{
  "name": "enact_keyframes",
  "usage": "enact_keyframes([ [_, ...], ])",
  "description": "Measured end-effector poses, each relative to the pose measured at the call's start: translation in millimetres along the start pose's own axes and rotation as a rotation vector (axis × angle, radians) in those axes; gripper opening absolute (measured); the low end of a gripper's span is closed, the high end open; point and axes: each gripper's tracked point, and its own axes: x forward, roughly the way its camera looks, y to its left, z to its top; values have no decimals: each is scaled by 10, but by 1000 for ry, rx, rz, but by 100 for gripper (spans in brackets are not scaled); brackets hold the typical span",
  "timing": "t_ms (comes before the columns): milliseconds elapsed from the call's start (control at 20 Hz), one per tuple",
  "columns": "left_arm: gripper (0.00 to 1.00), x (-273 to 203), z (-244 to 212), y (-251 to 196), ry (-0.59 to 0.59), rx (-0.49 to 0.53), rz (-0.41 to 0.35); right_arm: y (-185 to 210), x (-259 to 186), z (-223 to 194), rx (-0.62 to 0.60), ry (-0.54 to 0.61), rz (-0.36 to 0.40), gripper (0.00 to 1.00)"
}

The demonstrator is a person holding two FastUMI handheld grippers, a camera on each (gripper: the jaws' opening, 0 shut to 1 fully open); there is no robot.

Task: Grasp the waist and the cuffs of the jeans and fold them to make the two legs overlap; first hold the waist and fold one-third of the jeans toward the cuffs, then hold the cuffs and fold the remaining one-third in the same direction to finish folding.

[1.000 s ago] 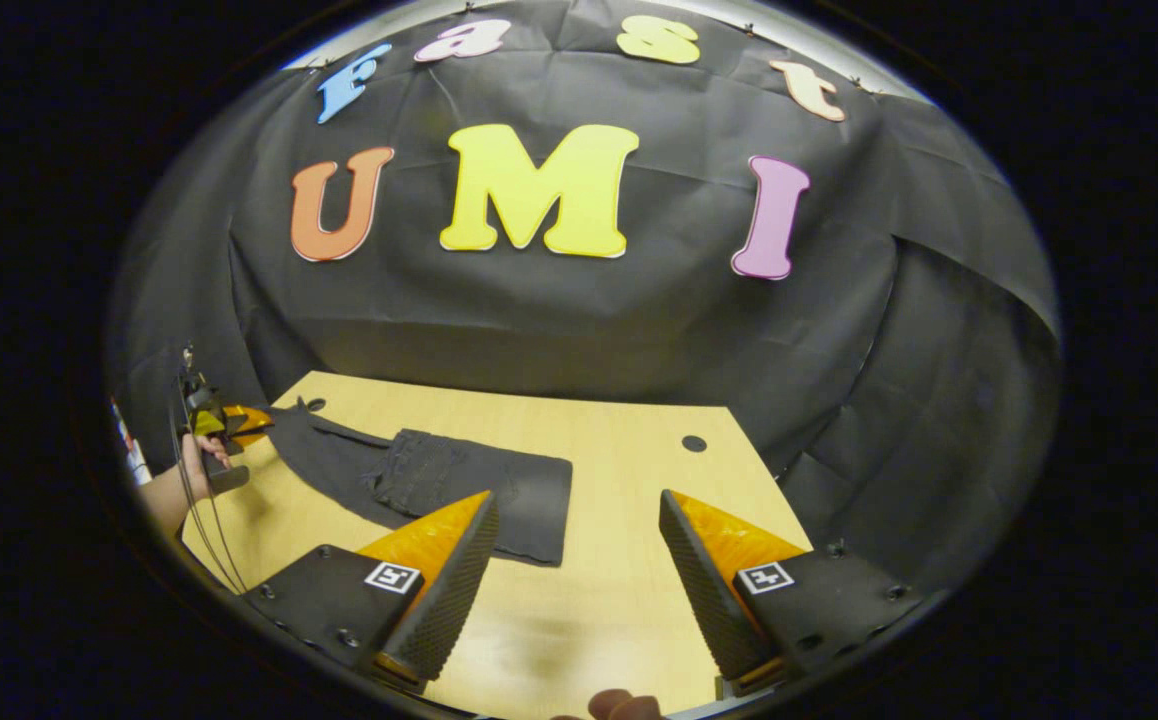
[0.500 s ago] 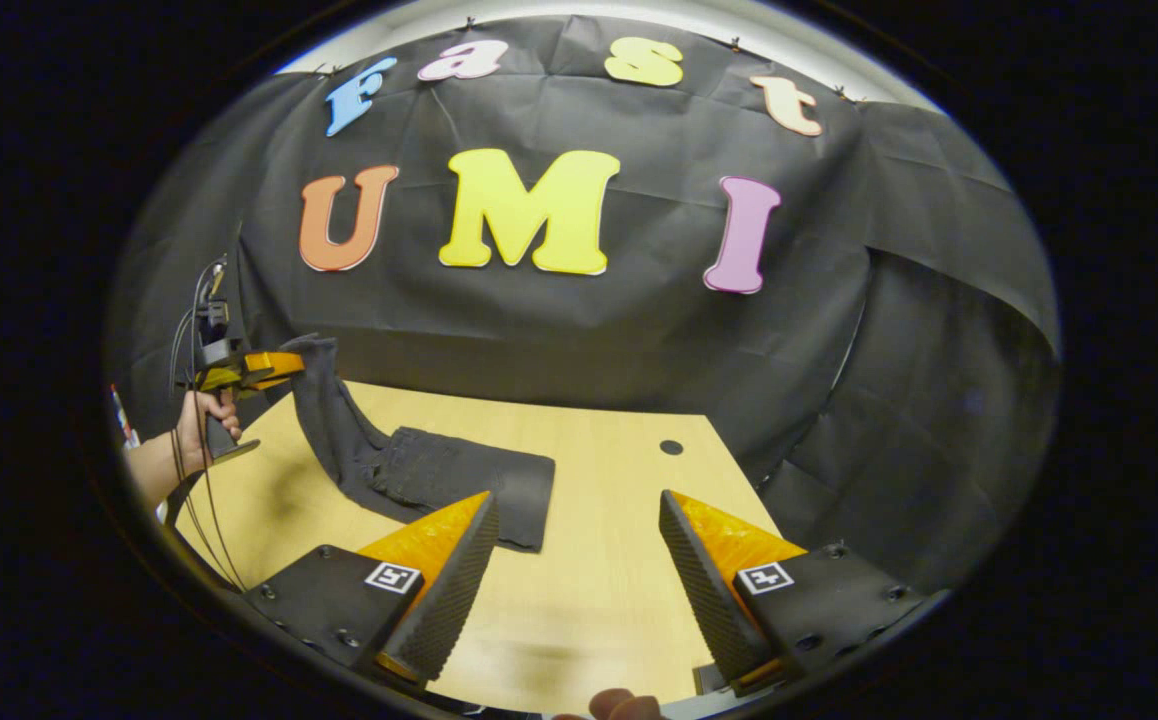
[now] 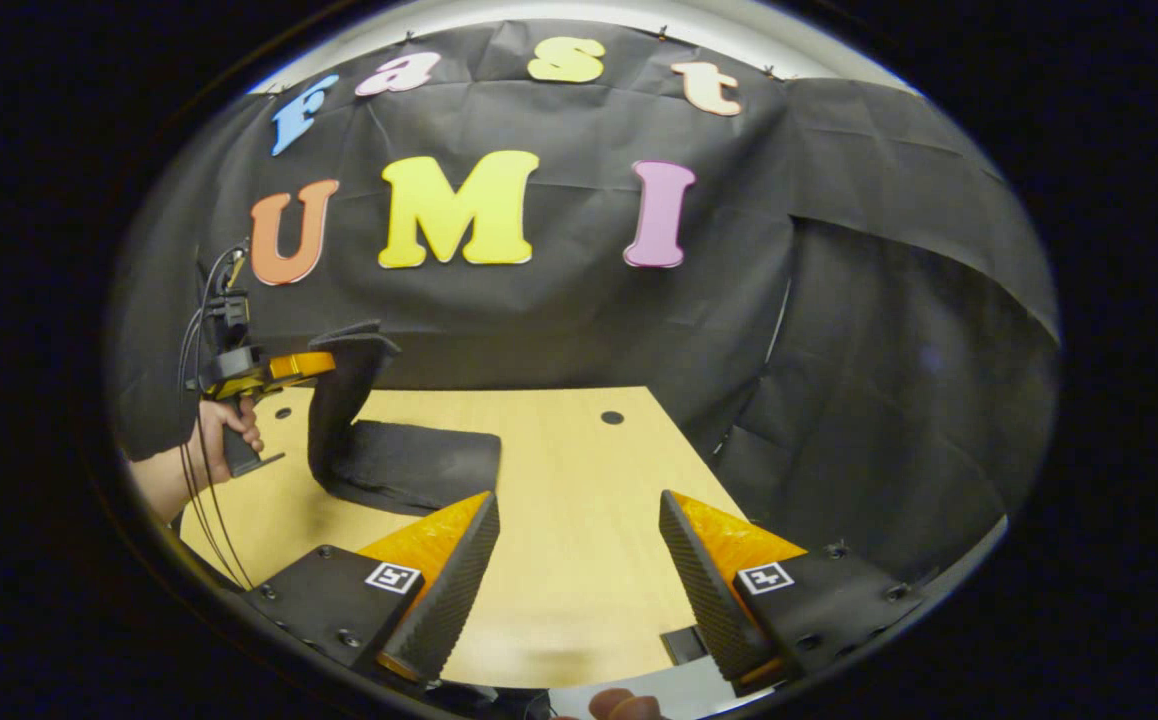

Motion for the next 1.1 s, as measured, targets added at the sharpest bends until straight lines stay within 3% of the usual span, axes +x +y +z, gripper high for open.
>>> enact_keyframes([
  [600, 12, 528, -1247, -335, 165, 289, 36, -601, -34, -368, 72, 73, -120, 99],
  [800, 12, 675, -1712, -296, 232, 268, 77, -641, 30, -392, 59, 92, -127, 99],
  [1100, 13, 802, -2007, -178, 272, 193, 116, -599, 144, -482, 61, 136, -113, 99],
])
